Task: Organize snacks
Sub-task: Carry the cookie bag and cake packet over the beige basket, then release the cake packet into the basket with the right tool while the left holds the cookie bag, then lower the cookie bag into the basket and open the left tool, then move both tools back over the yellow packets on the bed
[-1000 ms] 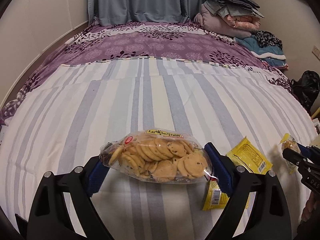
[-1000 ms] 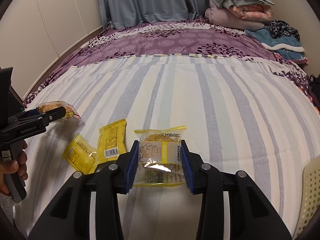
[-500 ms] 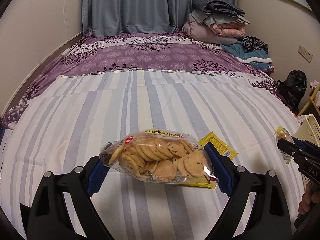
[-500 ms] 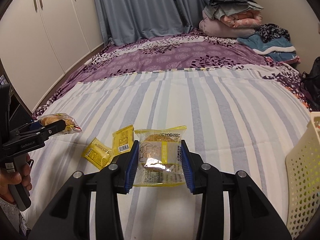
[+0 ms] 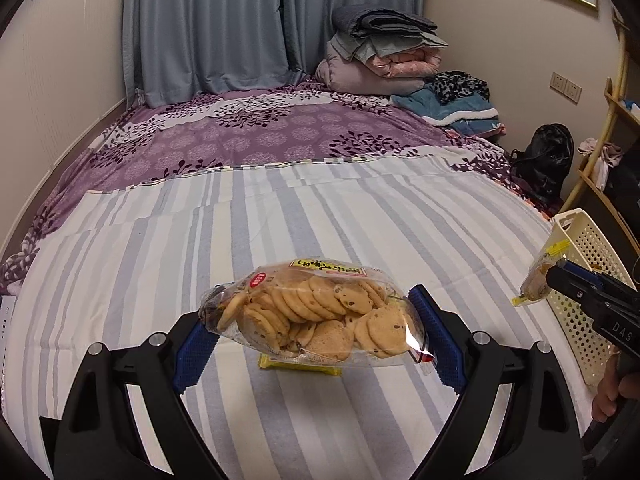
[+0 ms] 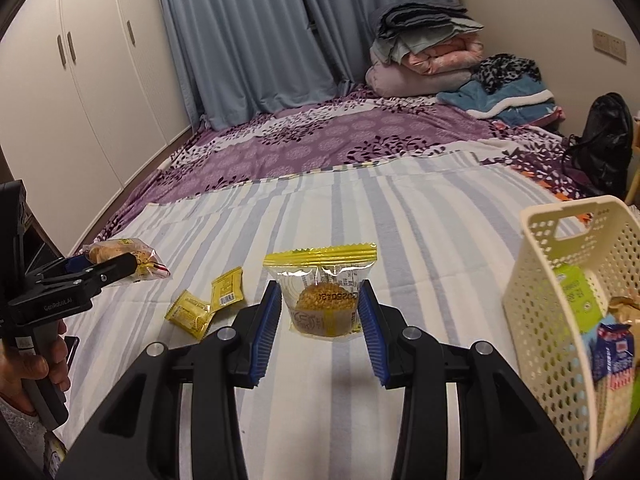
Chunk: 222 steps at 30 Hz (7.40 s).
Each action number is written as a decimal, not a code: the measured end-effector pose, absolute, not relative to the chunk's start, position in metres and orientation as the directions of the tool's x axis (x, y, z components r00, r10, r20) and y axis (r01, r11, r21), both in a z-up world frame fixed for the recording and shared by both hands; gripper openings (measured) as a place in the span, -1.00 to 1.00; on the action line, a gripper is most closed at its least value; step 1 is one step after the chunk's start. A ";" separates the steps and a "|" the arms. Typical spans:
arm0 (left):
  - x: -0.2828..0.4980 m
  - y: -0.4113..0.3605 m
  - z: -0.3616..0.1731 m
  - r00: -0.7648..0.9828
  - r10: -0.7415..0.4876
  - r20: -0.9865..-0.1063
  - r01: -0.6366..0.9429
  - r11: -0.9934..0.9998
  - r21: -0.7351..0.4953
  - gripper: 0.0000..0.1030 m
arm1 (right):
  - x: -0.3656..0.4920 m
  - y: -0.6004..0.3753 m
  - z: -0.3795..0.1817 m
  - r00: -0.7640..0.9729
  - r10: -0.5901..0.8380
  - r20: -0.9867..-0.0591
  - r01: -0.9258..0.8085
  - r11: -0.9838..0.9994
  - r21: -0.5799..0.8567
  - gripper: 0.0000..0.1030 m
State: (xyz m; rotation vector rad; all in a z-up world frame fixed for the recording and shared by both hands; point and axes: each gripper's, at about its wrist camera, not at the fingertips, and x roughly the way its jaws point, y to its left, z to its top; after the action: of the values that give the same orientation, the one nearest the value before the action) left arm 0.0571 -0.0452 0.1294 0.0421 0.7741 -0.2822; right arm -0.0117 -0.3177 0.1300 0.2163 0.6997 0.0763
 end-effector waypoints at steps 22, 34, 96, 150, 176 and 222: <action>0.019 -0.148 0.169 0.655 -0.368 -0.660 0.476 0.879 -0.018 0.77 | -0.144 -0.445 0.186 0.865 -0.123 -0.486 0.260 0.939 0.226 -0.23; -0.003 -0.217 0.175 0.600 -0.451 -0.660 0.601 0.800 0.000 0.77 | -0.200 -0.492 0.159 0.792 -0.241 -0.561 0.405 0.895 0.187 -0.22; -0.080 -0.373 0.153 0.360 -0.573 -0.736 0.866 0.500 0.034 0.79 | -0.255 -0.544 0.135 0.774 -0.353 -0.525 0.550 0.785 0.284 0.59; -0.053 -0.341 0.157 0.386 -0.565 -0.729 0.778 0.624 -0.073 0.80 | -0.232 -0.514 0.154 0.818 -0.289 -0.497 0.463 0.844 0.272 0.66; -0.004 -0.180 0.151 0.561 -0.448 -0.696 0.526 0.842 -0.118 0.80 | -0.161 -0.402 0.174 0.858 -0.088 -0.506 0.219 0.954 0.207 0.81; 0.076 -0.040 0.012 0.496 -0.025 -0.868 0.170 0.983 0.069 0.94 | -0.056 -0.297 0.102 0.661 0.218 -0.718 -0.028 0.964 0.266 0.90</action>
State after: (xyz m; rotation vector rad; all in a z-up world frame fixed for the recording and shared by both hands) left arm 0.0757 -0.0397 0.0121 0.1531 1.0459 -0.1186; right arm -0.0561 -0.2972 0.1024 0.2409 0.8393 0.1407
